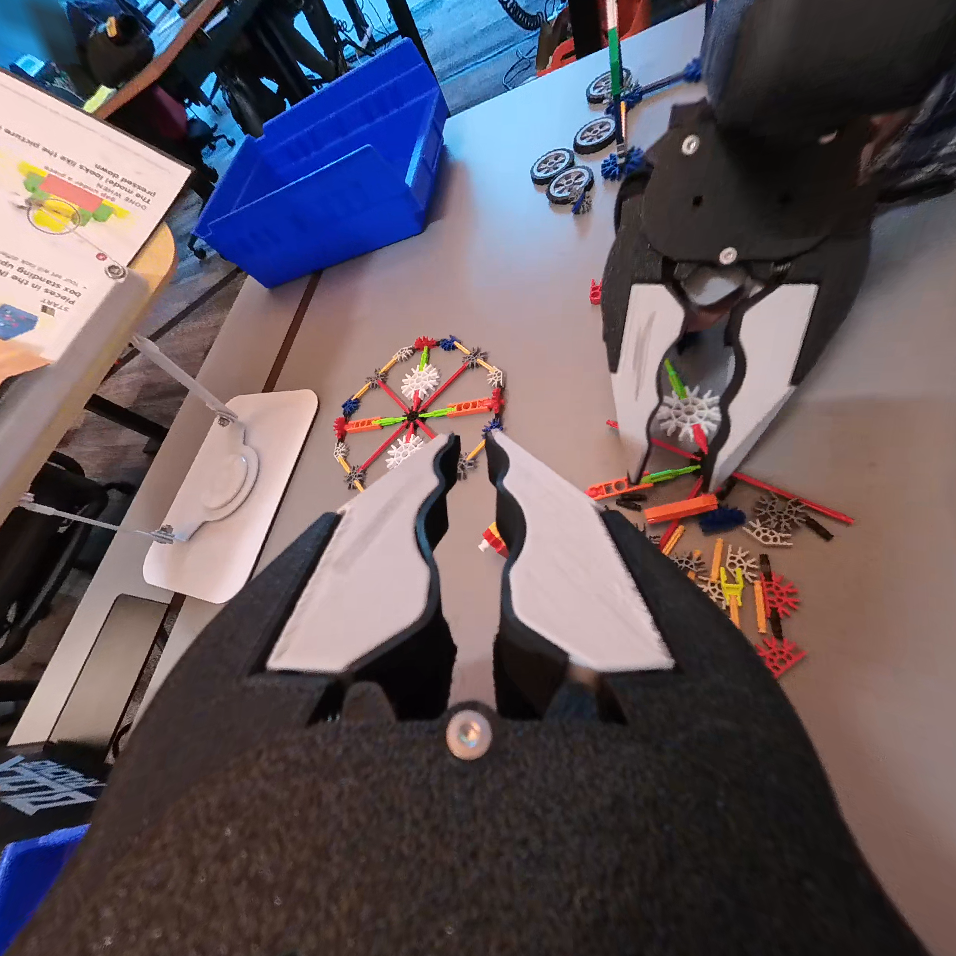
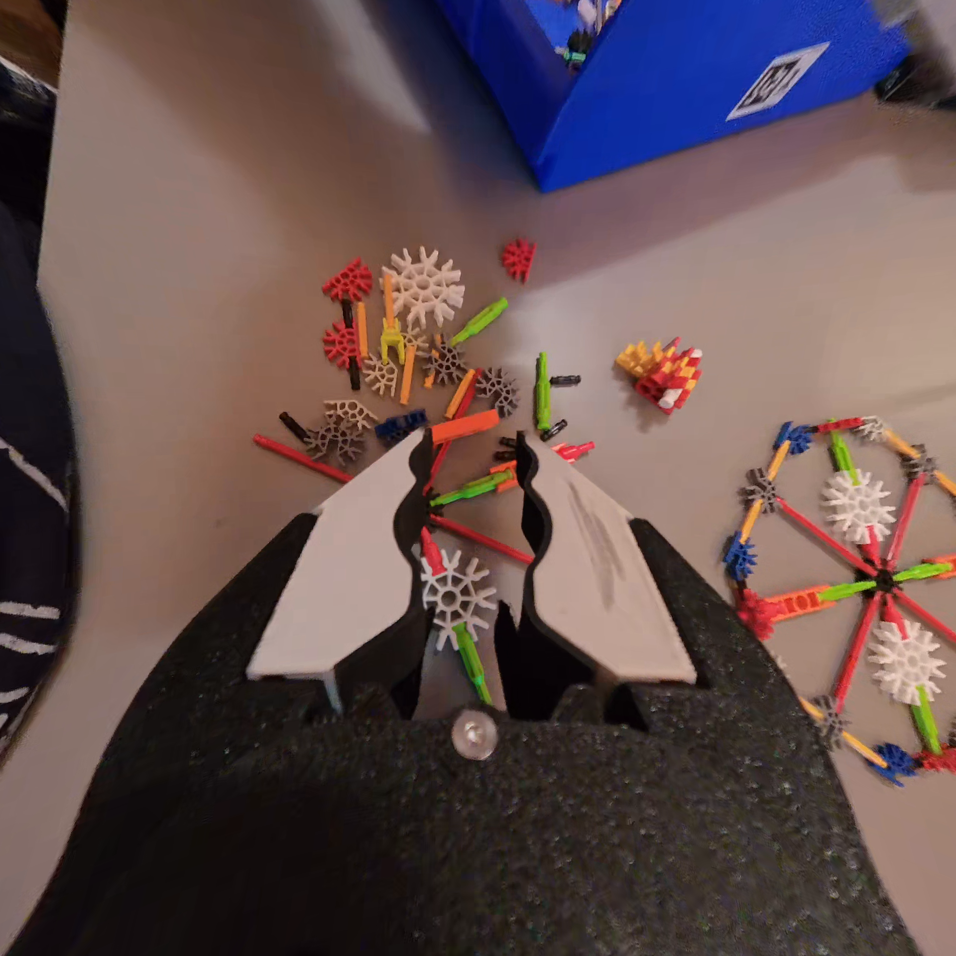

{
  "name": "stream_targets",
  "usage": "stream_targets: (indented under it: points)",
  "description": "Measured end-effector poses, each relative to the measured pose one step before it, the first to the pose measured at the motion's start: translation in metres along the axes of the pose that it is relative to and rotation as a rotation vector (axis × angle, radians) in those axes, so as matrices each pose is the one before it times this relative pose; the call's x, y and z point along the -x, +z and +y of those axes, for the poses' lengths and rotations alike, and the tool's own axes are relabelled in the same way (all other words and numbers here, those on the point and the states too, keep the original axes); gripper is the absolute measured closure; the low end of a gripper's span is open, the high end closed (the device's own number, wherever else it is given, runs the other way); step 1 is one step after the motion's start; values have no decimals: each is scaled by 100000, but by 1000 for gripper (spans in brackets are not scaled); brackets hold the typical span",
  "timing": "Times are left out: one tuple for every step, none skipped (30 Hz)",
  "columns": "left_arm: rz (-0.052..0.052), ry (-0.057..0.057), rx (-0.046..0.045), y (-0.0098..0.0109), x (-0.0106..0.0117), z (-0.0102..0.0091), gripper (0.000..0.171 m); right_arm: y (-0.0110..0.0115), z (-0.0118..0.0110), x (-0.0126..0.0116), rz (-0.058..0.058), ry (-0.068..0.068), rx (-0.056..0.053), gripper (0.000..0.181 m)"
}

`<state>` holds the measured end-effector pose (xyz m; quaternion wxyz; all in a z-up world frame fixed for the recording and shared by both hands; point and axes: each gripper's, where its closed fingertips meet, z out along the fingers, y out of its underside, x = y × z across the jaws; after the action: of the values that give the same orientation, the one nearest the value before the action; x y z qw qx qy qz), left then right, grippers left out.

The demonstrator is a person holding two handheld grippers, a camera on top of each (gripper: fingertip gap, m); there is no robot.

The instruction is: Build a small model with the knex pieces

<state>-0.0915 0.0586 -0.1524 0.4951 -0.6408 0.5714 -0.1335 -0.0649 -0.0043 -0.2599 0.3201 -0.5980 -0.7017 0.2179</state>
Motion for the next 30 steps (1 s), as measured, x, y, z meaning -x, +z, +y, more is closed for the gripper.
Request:
stream_targets:
  points:
    - [175,-139,111,23,-44,42,162,317,138,116,-535,976,1351,150]
    - [78,66,240,36,-51,55,162,256,0,222,-1021,674,423,149]
    - [173,157,110,46,-77,14,162,189,-75,242,-1079,544,-143,148]
    - [389,100,31,47,-120,2,162,166,-52,88,-344,669,-156,147]
    - [359,139,113,63,-115,24,162,162,-3,52,-319,706,-55,146]
    - [263,248,232,65,-102,56,162,154,-5,97,-800,645,-242,146]
    - [278,200,234,81,-93,53,162,123,-51,96,-1214,1287,-574,146]
    - [280,46,171,62,-90,40,161,80,-39,31,-1011,1572,-274,146]
    - [293,50,162,67,-82,40,161,23,-6,-33,-430,542,-1,146]
    - [199,148,181,61,-71,41,161,-3,6,-4,-121,-305,42,145]
    - [184,120,186,53,-55,42,161,-21,16,46,-272,-302,192,145]
    - [124,56,147,44,-44,35,161,-27,1,121,-616,-467,165,145]
    - [90,-11,117,29,-34,21,161,-11,-10,193,-1051,-465,44,142]
    - [182,-16,56,30,-35,20,161,-11,16,181,-1112,-197,153,142]
    - [162,13,43,19,-23,17,161,-14,34,98,-823,-87,287,142]
    - [100,-19,4,19,-25,-4,161,-43,61,41,-705,19,376,140]
    - [148,-111,-22,11,-24,6,161,-43,78,16,-640,184,374,139]
    - [183,-37,-15,13,-35,-1,161,-23,79,7,-675,114,273,139]
    - [164,45,49,4,-35,7,161,-20,51,59,-883,-118,154,140]
    - [137,58,47,10,-34,14,161,-45,23,-76,71,-285,476,139]
    - [66,-5,59,13,-20,18,161,-81,4,-370,1996,-677,810,140]
    - [72,28,32,-2,-21,11,161,-83,68,-293,1432,-929,1349,142]
    - [52,24,5,-2,-26,-8,161,-29,62,-97,-67,-575,1115,145]
    - [110,36,51,0,-37,6,161,3,-20,-140,44,8,441,145]
    - [-1,135,131,-11,-11,9,161,13,-44,-166,412,11,31,145]
    - [-68,173,101,-20,-17,16,161,15,-20,-45,22,-152,-126,145]
    - [33,97,45,-19,-13,10,161,53,-10,55,-308,14,-142,145]
    - [151,-49,34,0,-17,20,161,77,1,89,-553,443,-79,145]
    - [154,-120,18,18,-20,21,161,48,0,80,-694,912,-12,146]
    - [130,-63,137,39,-17,42,161,7,19,-8,-353,1218,214,147]
